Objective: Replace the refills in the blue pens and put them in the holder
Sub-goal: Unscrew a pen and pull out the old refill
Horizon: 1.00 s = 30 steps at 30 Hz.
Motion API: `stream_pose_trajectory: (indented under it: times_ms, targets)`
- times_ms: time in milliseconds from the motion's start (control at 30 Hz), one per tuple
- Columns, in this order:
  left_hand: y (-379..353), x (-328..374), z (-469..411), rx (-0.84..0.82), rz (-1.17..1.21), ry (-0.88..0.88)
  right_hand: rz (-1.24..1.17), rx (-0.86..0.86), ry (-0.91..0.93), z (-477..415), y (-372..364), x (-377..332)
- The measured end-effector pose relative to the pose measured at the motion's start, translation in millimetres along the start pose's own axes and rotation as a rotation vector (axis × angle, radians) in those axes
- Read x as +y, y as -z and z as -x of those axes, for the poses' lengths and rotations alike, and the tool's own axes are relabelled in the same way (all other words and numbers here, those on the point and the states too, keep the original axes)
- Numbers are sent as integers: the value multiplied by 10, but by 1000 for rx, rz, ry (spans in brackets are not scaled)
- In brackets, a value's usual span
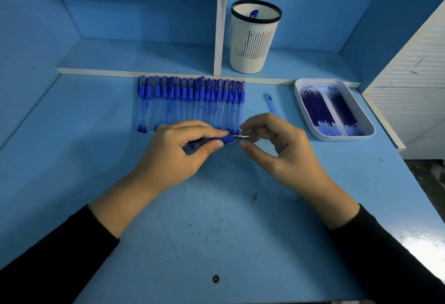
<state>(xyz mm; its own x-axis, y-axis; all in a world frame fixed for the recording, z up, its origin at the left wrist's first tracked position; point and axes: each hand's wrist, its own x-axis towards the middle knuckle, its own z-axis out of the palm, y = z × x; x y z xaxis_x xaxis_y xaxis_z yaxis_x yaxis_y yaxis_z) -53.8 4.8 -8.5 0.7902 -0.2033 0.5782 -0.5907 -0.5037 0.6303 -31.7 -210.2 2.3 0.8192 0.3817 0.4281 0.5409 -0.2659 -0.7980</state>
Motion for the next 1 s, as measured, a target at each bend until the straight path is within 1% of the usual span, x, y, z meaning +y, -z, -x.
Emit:
stream_pose_trajectory:
  times_ms: [133, 233, 300, 367, 467, 600, 667, 767, 867, 933, 1000]
  targets:
    - [9, -19, 13, -4, -12, 2, 32, 9, -26, 11, -14, 5]
    - [2, -16, 3, 4, -1, 6, -62, -7, -63, 18, -13, -6]
    - [1, -14, -1, 10, 8, 8, -119, -39, -44, 11, -17, -5]
    - [7, -21, 8, 9, 9, 10, -81, -53, -15, 9, -24, 8]
    - [10, -30, 13, 4, 12, 19, 1, -14, -29, 17, -22, 8]
    - [10, -32, 6, 17, 20, 21, -48, 0, -24, 12, -28, -8]
    - [9, -33, 11, 13, 14, 15, -9, 4, -8, 12, -40, 1]
    - [11, -31, 11, 5, 10, 17, 28, 47, -62, 23, -32, 13]
    - [11, -31, 0, 10, 19, 19, -57, 45, -79, 23, -23, 6]
    - [7, -26, 3, 4, 14, 9, -114, 35, -49, 16, -31, -3]
    - [5, -19, 10, -3, -10, -23, -94, 33, -26, 12, -41, -10]
